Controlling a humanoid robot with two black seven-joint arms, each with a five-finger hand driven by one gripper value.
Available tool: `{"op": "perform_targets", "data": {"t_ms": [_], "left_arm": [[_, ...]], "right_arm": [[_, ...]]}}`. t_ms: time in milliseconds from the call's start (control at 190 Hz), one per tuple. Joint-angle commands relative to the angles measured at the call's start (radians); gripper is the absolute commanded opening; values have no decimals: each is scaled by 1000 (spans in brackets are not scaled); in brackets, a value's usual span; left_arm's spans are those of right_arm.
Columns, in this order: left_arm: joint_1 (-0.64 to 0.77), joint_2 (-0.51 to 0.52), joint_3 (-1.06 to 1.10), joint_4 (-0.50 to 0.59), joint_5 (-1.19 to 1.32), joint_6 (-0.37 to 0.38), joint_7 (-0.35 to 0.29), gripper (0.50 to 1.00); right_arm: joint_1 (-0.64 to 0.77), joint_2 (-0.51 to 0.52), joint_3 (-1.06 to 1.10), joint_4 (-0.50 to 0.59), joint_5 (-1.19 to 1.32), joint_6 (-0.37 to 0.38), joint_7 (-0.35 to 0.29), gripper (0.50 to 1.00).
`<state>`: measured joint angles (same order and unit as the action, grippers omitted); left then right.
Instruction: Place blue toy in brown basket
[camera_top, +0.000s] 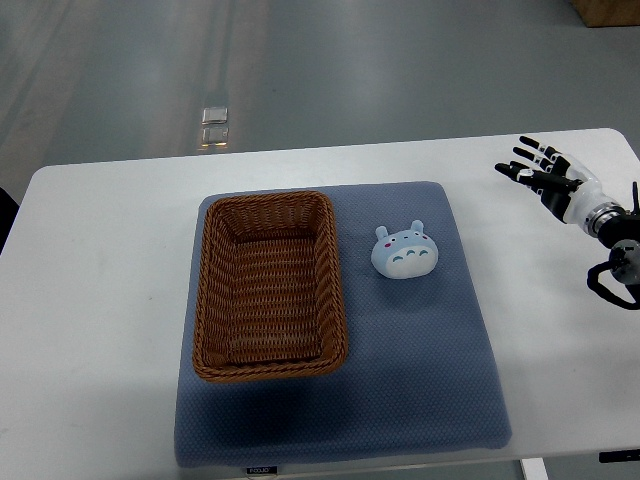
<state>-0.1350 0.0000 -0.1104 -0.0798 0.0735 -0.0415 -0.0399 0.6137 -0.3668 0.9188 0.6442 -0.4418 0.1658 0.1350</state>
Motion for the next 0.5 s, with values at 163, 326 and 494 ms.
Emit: {"op": "perform_targets", "data": {"t_ms": [163, 326, 494], "left_arm": [[0, 0, 0, 0, 0, -1, 0, 1000], [0, 0, -2, 0, 0, 0, 0, 1000], [0, 0, -2, 0, 0, 0, 0, 1000]], "right_arm": [[0, 0, 0, 0, 0, 0, 2, 924], [0, 0, 0, 0, 0, 0, 0, 924], [0, 0, 0, 0, 0, 5, 2, 924]]}}
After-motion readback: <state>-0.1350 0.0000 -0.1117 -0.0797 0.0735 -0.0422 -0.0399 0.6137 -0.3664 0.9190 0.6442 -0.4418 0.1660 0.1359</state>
